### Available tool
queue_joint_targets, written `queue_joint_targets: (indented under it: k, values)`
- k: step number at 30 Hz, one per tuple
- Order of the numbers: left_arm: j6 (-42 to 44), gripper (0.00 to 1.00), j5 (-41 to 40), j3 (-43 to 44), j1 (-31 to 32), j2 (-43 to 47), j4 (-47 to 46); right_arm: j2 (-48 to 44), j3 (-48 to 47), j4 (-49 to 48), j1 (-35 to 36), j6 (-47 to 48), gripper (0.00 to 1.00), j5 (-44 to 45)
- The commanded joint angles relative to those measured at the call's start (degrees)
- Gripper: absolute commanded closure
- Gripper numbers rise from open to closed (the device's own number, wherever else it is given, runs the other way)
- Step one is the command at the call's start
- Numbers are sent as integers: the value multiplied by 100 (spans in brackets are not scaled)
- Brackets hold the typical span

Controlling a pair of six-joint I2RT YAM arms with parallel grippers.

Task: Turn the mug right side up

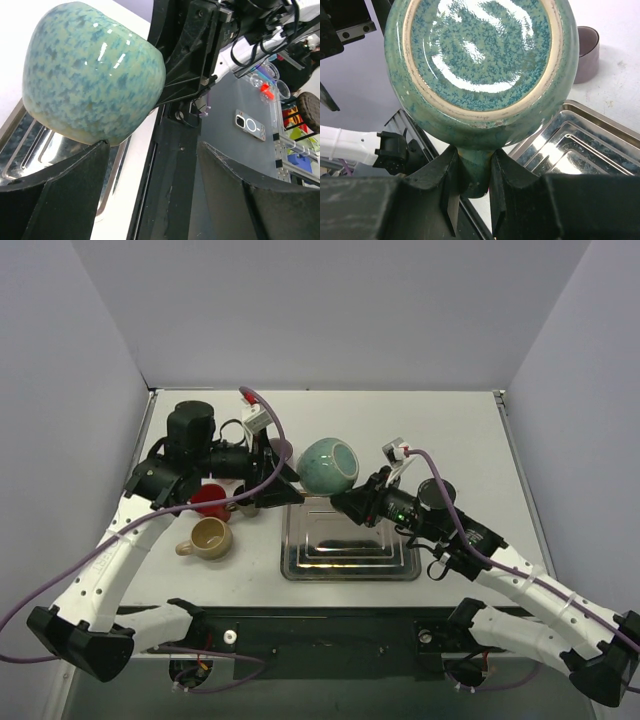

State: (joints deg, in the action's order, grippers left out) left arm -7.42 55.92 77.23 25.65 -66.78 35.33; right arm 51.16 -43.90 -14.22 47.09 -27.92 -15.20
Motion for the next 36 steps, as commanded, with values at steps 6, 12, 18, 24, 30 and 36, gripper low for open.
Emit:
queue_joint_targets:
  k: [6,12,18,24,30,36]
  values:
    - [-973,18,535,221,-77,-89,-1125,-510,-215,-2208,160,-109,100,394]
    - [-1770,19,569,197,-157,-160,-1974,-607,-391,-2437,186,-161,100,413]
    - [-3246,19,850,-111,-139,-230,-3843,-169,-619,-2691,379,-328,100,193]
    - [-4671,47,1070,-515,-122,-256,-5149,386,-751,-2929,459,-425,100,123]
    - [-4832,100,930,-736,-261,-177,-5320,738,-760,-2658,398,-416,100,131]
    - [-1132,100,-1425,370,-895,-229,-1034,624,-909,-710,371,137,17,1158]
